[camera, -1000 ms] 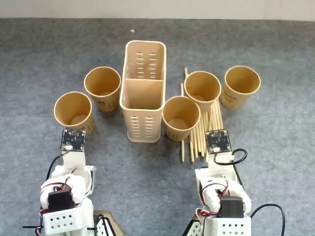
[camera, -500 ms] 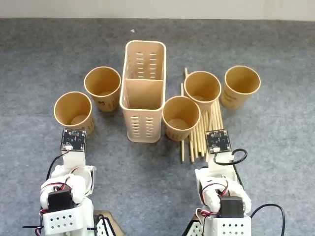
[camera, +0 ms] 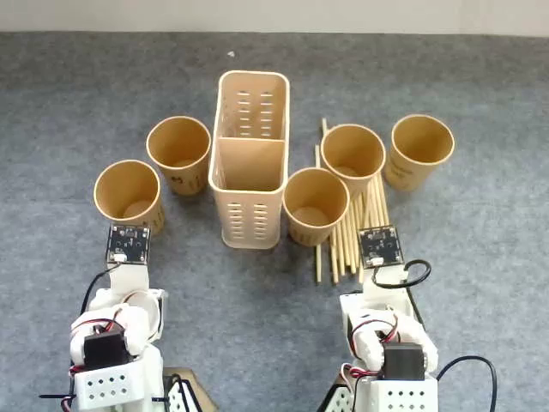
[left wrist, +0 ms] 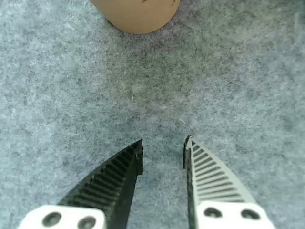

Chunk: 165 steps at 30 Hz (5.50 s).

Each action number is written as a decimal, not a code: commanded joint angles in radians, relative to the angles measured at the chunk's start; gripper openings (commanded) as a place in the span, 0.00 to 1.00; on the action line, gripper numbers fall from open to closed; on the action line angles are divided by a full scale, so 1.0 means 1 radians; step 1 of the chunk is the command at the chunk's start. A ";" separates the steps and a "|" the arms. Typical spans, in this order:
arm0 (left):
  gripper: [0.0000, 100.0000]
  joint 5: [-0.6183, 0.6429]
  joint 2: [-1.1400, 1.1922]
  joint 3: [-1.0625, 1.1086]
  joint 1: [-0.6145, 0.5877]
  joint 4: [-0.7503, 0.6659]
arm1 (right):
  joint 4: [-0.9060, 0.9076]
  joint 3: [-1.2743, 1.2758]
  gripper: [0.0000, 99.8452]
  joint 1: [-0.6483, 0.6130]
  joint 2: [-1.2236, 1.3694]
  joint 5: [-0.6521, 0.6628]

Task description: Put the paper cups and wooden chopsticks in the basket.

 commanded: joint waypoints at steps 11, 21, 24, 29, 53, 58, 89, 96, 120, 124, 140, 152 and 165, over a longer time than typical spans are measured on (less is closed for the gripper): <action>0.17 -0.002 -0.002 0.018 0.076 0.008 | -0.008 0.151 0.02 0.004 -0.013 0.008; 0.17 -0.187 -0.004 0.015 0.005 -0.100 | -0.208 0.030 0.02 0.191 -0.013 0.330; 0.17 -0.381 -0.004 0.018 -0.099 -0.242 | -0.125 -0.042 0.02 0.271 -0.013 0.334; 0.17 -0.321 0.005 -0.130 -0.206 -0.373 | -0.145 -0.179 0.02 0.380 -0.013 0.324; 0.17 -0.183 1.561 -2.167 -0.153 0.431 | -0.062 -1.138 0.12 0.285 1.055 0.018; 0.17 -0.107 1.779 -2.235 -0.153 0.436 | -0.048 -1.319 0.12 0.309 1.313 0.014; 0.25 -0.117 2.052 -2.080 -0.101 0.428 | 0.117 -2.342 0.19 0.275 2.310 -0.015; 0.25 -0.117 2.057 -2.074 -0.102 0.417 | 0.122 -2.443 0.27 0.277 2.365 0.023; 0.24 -0.118 2.058 -1.821 -0.101 0.235 | 0.108 -2.463 0.26 0.269 2.618 0.026; 0.14 -0.135 2.058 -1.811 -0.101 0.226 | 0.108 -2.471 0.17 0.269 2.635 0.026; 0.00 -0.209 2.048 -2.054 -0.142 0.299 | 0.312 -2.661 0.01 0.275 2.583 0.026; 0.00 -0.176 2.003 -2.740 -0.196 0.434 | 0.521 -2.962 0.01 0.268 2.308 0.026; 0.00 0.028 1.926 -2.885 0.418 0.436 | 0.521 -2.643 0.01 0.097 1.903 0.021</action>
